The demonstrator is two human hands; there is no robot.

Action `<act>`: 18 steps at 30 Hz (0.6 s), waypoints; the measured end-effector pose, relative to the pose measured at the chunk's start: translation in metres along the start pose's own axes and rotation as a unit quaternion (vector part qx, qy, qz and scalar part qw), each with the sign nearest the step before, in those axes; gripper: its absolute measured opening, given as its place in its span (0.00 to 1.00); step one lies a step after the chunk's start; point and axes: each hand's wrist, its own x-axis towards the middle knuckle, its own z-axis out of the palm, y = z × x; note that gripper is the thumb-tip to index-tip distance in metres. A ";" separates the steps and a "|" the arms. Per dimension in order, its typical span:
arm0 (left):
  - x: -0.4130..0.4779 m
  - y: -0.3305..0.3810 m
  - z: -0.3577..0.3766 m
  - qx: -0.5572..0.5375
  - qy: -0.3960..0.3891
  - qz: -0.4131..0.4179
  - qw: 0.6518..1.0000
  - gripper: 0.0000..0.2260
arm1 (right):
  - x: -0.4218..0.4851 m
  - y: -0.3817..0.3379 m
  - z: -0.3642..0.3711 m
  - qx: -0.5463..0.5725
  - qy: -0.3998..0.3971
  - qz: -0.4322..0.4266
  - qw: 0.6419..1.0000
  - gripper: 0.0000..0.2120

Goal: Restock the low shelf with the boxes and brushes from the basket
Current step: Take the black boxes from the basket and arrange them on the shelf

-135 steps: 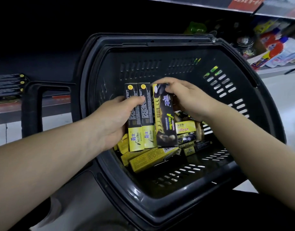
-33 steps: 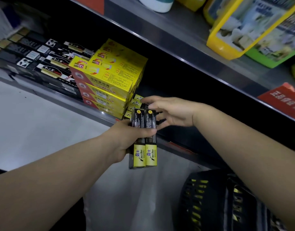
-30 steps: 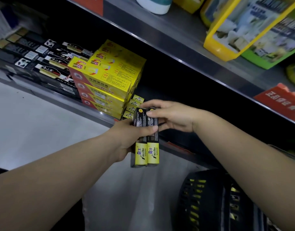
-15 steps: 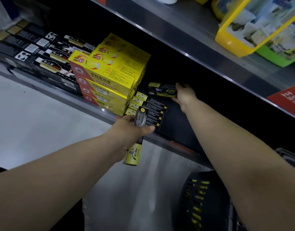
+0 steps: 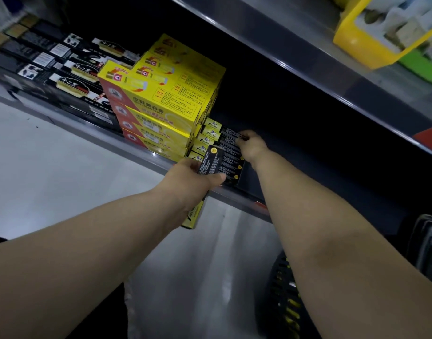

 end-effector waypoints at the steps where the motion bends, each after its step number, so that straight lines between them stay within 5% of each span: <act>1: 0.000 0.000 0.001 0.002 0.000 0.004 1.000 0.26 | -0.001 0.000 -0.001 -0.005 -0.003 -0.003 1.000 0.20; 5: 0.001 0.000 0.002 0.019 0.008 0.022 1.000 0.27 | -0.012 -0.009 -0.011 -0.035 -0.051 0.028 0.998 0.27; 8: 0.002 0.002 0.000 0.024 0.010 0.028 0.999 0.30 | -0.029 -0.021 -0.027 -0.192 -0.054 0.028 0.980 0.23; 10: 0.003 0.001 -0.001 0.033 0.011 0.028 0.999 0.31 | -0.046 -0.037 -0.042 -0.238 -0.082 -0.047 0.967 0.25; 14: 0.004 -0.001 -0.004 0.105 0.017 0.053 0.993 0.24 | -0.105 -0.059 -0.071 -0.126 -0.303 -0.252 0.910 0.35; 18: 0.003 0.000 -0.005 0.234 0.006 0.153 0.960 0.12 | -0.137 -0.052 -0.071 -0.187 -0.239 -0.363 0.881 0.21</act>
